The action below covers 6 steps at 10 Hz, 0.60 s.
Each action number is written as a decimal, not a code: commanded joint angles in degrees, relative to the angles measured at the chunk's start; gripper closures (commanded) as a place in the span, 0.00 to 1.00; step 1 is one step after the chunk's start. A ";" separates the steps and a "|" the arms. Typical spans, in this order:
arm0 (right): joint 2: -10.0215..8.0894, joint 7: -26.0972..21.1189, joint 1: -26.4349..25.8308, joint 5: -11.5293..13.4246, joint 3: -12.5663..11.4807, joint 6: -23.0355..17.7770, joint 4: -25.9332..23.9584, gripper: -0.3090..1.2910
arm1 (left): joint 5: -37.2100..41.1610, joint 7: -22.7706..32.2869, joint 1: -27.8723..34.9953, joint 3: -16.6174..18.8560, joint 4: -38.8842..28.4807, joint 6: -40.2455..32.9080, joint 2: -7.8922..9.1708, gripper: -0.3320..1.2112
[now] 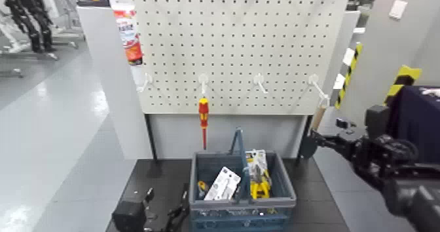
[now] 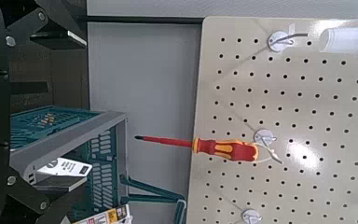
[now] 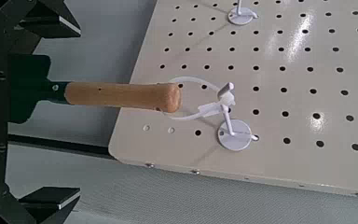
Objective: Put the tool with the wooden handle into the crate.
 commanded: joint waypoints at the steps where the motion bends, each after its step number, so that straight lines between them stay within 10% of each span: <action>1: 0.83 0.23 -2.01 -0.13 0.81 -1.39 2.75 0.30 | 0.00 0.00 -0.14 -0.19 0.12 0.00 0.08 0.39; 4: 1.53 0.31 -3.68 -0.66 0.72 -3.58 6.26 0.53 | 0.00 0.00 -0.32 -0.28 0.21 0.00 -0.01 0.39; 6: 1.79 -0.13 -3.68 -1.18 0.28 -3.85 6.70 0.88 | 0.00 0.00 -0.32 -0.19 0.21 0.00 -0.01 0.39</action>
